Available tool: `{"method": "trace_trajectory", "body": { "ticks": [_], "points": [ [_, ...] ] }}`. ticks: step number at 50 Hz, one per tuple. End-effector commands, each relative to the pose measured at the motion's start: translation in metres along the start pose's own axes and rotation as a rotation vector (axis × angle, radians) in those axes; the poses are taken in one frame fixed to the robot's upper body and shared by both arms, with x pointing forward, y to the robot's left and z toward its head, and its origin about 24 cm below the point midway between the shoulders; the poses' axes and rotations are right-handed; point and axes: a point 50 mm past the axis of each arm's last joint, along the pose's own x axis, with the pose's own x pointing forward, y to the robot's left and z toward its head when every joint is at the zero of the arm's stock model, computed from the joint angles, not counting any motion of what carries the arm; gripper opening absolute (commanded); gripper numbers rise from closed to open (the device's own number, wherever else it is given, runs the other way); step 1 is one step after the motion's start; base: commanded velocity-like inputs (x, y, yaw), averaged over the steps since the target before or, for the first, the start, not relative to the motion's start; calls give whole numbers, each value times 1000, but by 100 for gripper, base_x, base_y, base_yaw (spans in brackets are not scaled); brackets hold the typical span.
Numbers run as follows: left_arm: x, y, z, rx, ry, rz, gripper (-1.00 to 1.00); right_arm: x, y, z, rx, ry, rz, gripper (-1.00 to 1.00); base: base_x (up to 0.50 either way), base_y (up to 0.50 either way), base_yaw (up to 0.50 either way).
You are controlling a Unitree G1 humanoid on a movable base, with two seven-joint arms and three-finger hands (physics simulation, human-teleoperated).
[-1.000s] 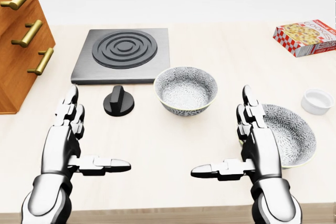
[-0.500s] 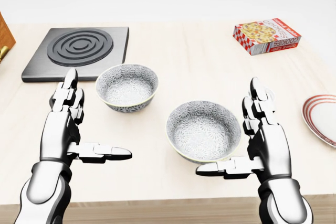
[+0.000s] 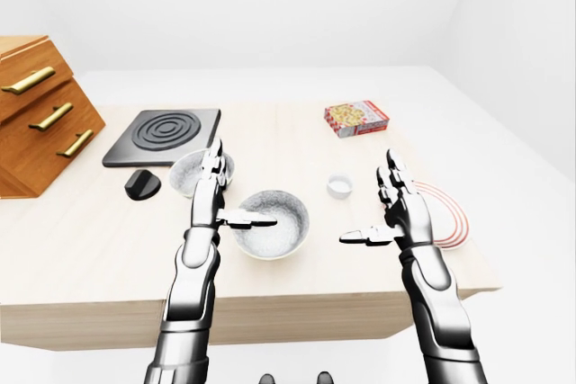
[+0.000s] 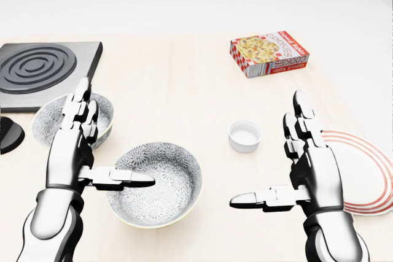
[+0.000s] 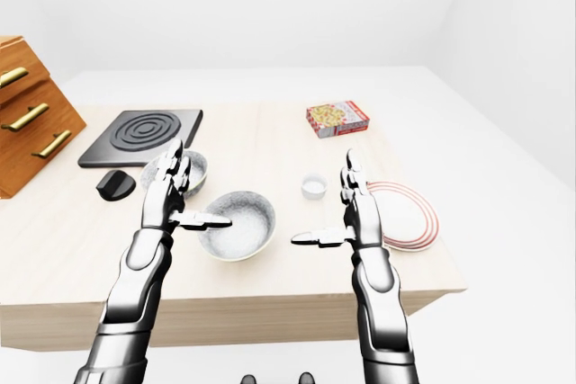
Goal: Pick the akita bowl from table center and place it on the plate.
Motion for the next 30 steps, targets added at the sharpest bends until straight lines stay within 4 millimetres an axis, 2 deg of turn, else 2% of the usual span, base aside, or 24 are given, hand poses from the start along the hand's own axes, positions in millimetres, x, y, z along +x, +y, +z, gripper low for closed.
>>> {"method": "trace_trajectory", "body": {
  "ticks": [1, 4, 18, 30],
  "points": [
    [-1, 0, 3, 7, -14, 1, 100, 0, 2, -1, -11, 3, 9, 100, 41, -34, 0],
    [-1, 0, 6, 10, -24, 2, 100, 1, 1, -2, -17, 9, 5, 100, 27, -7, 0],
    [1, 5, 10, 29, -41, 15, 100, 1, 2, -2, -22, 10, 5, 100, 0, 0, 0],
    [39, 46, -6, 253, 23, 105, 100, -2, 3, -13, -18, 55, 6, 100, 0, 0, 0]
  ]
}}
